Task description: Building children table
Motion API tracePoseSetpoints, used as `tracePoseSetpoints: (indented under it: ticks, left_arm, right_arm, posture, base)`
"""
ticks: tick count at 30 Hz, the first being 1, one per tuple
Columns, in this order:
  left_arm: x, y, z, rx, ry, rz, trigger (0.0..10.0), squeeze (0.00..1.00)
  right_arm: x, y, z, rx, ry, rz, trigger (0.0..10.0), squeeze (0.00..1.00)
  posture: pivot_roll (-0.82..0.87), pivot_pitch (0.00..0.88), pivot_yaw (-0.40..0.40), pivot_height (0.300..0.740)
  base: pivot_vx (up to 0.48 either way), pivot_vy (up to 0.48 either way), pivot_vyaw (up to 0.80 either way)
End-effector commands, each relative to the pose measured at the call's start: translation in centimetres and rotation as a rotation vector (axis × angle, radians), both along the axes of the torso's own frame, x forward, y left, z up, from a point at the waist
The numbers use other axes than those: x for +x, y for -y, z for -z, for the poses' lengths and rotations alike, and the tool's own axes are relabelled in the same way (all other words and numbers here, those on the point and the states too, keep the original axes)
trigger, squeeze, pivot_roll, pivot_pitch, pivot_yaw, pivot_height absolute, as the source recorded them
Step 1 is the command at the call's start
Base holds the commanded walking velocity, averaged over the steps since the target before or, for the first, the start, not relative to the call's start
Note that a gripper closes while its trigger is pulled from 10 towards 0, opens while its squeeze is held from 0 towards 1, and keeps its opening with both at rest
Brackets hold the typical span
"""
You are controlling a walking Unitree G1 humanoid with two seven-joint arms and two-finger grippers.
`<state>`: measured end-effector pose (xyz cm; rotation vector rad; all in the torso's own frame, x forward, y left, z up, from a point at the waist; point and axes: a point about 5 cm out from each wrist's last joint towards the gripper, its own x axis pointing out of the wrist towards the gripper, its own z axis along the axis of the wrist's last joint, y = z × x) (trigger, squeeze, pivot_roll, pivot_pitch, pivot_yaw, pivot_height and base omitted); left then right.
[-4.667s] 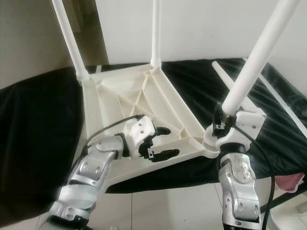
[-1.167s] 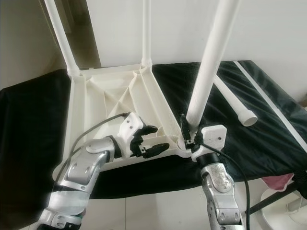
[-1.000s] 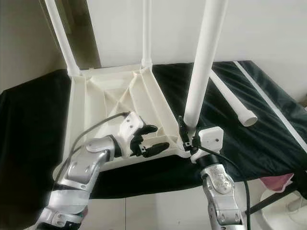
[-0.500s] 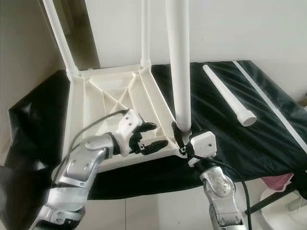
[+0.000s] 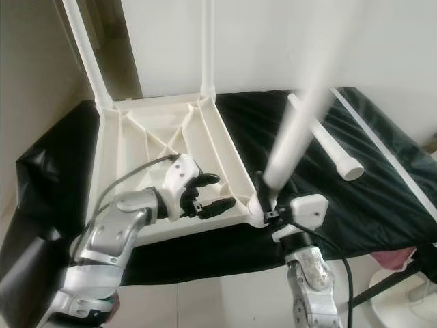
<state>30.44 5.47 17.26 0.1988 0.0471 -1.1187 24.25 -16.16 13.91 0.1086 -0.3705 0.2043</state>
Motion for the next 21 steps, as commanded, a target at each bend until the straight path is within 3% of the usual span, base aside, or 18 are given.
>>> tracePoseSetpoints:
  ticks: [1, 4, 12, 14, 15, 16, 21]
  left_arm:
    - [1.1, -0.6, -0.2, 0.001, 0.032, -0.159, 10.0, 0.00]
    - [1.3, -0.9, -0.4, 0.002, 0.040, -0.168, 10.0, 0.00]
    - [1.3, -0.8, -0.4, 0.001, 0.043, -0.167, 10.0, 0.00]
    - [1.2, -0.8, -0.4, -0.003, 0.042, -0.165, 10.0, 0.00]
    - [1.2, -0.8, -0.4, -0.003, 0.042, -0.165, 10.0, 0.00]
    - [1.3, -0.8, -0.4, 0.000, 0.045, -0.167, 10.0, 0.00]
    - [1.5, -1.0, -0.5, 0.004, 0.052, -0.170, 10.0, 0.00]
  right_arm:
    - [-0.3, 0.0, 2.5, 0.037, -0.149, 0.000, 10.0, 0.00]
    - [-0.3, 0.4, 2.8, 0.081, -0.176, 0.016, 10.0, 0.00]
    - [0.8, 0.5, 2.6, 0.018, -0.249, 0.003, 10.0, 0.00]
    - [1.5, 0.6, 2.6, -0.090, -0.294, 0.018, 10.0, 0.00]
    - [1.5, 0.6, 2.6, -0.090, -0.294, 0.018, 10.0, 0.00]
    - [2.0, 0.4, 2.3, -0.201, -0.294, -0.017, 10.0, 0.00]
    - [2.4, 0.1, 1.6, -0.319, -0.271, -0.076, 10.0, 0.00]
  posture:
    - [0.05, 0.000, 0.024, 0.740]
    - [0.05, 0.000, 0.023, 0.740]
    - [0.05, 0.000, 0.020, 0.740]
    - [0.05, 0.000, 0.019, 0.740]
    - [0.05, 0.000, 0.019, 0.740]
    - [0.05, 0.000, 0.015, 0.740]
    - [0.05, 0.000, 0.010, 0.740]
  base:
    - [0.000, 0.000, 0.00]
    - [0.000, 0.000, 0.00]
    - [0.000, 0.000, 0.00]
    - [0.000, 0.000, 0.00]
    - [0.000, 0.000, 0.00]
    - [0.000, 0.000, 0.00]
    - [0.000, 0.000, 0.00]
